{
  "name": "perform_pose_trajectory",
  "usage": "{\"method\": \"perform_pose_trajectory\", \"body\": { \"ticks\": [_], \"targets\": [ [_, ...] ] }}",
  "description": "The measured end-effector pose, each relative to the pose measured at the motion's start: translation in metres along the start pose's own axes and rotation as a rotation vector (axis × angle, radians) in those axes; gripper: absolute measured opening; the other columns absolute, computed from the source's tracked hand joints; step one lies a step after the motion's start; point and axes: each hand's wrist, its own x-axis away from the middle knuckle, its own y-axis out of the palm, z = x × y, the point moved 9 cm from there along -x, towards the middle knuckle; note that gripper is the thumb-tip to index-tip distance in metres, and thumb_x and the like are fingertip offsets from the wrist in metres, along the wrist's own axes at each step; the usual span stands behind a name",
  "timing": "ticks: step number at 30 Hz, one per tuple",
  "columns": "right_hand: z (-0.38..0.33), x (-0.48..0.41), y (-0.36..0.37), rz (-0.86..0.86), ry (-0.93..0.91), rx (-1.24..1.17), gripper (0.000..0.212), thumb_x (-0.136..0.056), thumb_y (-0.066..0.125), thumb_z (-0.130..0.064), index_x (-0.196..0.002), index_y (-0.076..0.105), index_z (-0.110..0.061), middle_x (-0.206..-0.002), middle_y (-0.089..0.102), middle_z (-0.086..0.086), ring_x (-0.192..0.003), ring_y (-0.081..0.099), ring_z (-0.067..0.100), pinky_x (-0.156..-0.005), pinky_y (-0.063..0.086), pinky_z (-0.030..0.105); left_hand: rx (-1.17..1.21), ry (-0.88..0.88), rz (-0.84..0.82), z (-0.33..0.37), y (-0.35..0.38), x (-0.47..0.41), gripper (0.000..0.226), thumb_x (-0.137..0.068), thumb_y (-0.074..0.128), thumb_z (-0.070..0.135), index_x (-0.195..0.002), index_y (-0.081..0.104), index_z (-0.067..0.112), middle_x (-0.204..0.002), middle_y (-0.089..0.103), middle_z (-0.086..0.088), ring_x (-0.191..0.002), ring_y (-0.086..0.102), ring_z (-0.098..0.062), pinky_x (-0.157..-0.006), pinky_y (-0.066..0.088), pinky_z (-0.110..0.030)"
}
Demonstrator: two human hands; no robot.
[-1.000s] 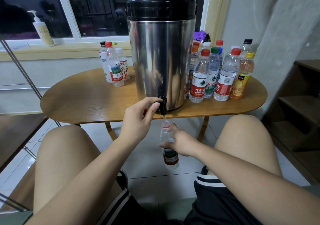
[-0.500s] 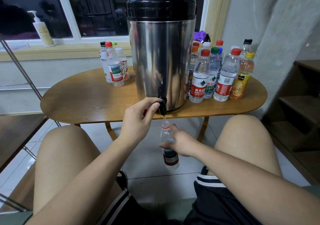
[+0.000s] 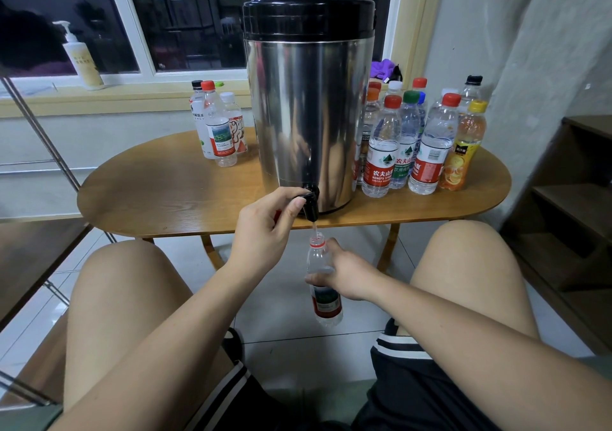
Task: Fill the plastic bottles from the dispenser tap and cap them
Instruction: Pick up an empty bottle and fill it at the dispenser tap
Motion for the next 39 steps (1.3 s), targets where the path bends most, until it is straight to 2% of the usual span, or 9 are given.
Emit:
{"method": "perform_pose_trajectory", "body": {
  "ticks": [13, 16, 19, 24, 28, 34, 39],
  "targets": [
    [-0.0022, 0.0018, -0.0011, 0.004, -0.005, 0.012, 0.074, -0.090, 0.081, -0.058, -0.145, 0.037, -0.034, -0.138, 0.061, 0.008, -0.114, 0.065, 0.028, -0.084, 0.058, 0.040, -0.003, 0.014, -0.002, 0.0014, -0.0004, -0.0003, 0.021, -0.112, 0.064, 0.028, -0.126, 0.077, 0.023, -0.106, 0.077, 0.018, -0.097, 0.072, -0.001, -0.080, 0.049, -0.015],
    [-0.0022, 0.0021, -0.0013, 0.004, -0.005, 0.015, 0.073, -0.091, 0.081, -0.058, -0.144, 0.037, -0.033, -0.131, 0.061, 0.006, -0.110, 0.065, 0.027, -0.078, 0.056, 0.038, -0.002, 0.015, -0.005, 0.0009, -0.0001, -0.0007, 0.021, -0.112, 0.064, 0.029, -0.127, 0.077, 0.023, -0.110, 0.078, 0.017, -0.102, 0.073, -0.005, -0.082, 0.053, -0.020],
    [-0.0021, 0.0019, -0.0012, 0.003, -0.007, 0.009, 0.074, -0.091, 0.081, -0.057, -0.145, 0.036, -0.034, -0.129, 0.061, 0.005, -0.109, 0.065, 0.026, -0.073, 0.055, 0.035, -0.003, 0.014, 0.000, 0.0003, -0.0002, -0.0006, 0.021, -0.111, 0.064, 0.029, -0.127, 0.077, 0.023, -0.109, 0.078, 0.017, -0.100, 0.073, -0.003, -0.081, 0.051, -0.018],
    [-0.0018, 0.0019, -0.0017, 0.008, -0.016, 0.015, 0.075, -0.090, 0.081, -0.058, -0.145, 0.036, -0.034, -0.138, 0.062, 0.008, -0.114, 0.066, 0.028, -0.090, 0.061, 0.045, -0.010, 0.015, 0.008, 0.0010, -0.0010, -0.0005, 0.020, -0.111, 0.064, 0.029, -0.126, 0.077, 0.023, -0.102, 0.075, 0.021, -0.094, 0.071, 0.000, -0.078, 0.045, -0.012],
    [-0.0017, 0.0009, -0.0014, 0.014, -0.016, 0.014, 0.078, -0.089, 0.082, -0.058, -0.145, 0.035, -0.034, -0.139, 0.062, 0.009, -0.115, 0.066, 0.029, -0.092, 0.062, 0.046, -0.013, 0.018, 0.005, 0.0015, -0.0007, -0.0002, 0.021, -0.111, 0.064, 0.029, -0.126, 0.077, 0.023, -0.101, 0.073, 0.023, -0.092, 0.069, 0.002, -0.077, 0.044, -0.010],
    [-0.0020, 0.0000, -0.0005, 0.013, -0.023, 0.020, 0.078, -0.089, 0.082, -0.058, -0.146, 0.035, -0.032, -0.149, 0.058, 0.008, -0.122, 0.064, 0.031, -0.089, 0.059, 0.041, -0.015, 0.018, 0.011, 0.0019, -0.0013, -0.0001, 0.021, -0.111, 0.064, 0.028, -0.126, 0.077, 0.022, -0.092, 0.066, 0.032, -0.084, 0.064, 0.008, -0.074, 0.040, -0.007],
    [-0.0008, -0.0013, 0.0002, 0.013, -0.017, 0.024, 0.079, -0.088, 0.083, -0.058, -0.144, 0.034, -0.034, -0.145, 0.060, 0.007, -0.119, 0.065, 0.030, -0.091, 0.061, 0.044, -0.012, 0.012, 0.006, 0.0003, -0.0008, -0.0002, 0.021, -0.111, 0.064, 0.030, -0.127, 0.077, 0.024, -0.096, 0.070, 0.028, -0.088, 0.067, 0.004, -0.076, 0.043, -0.009]
  ]
}}
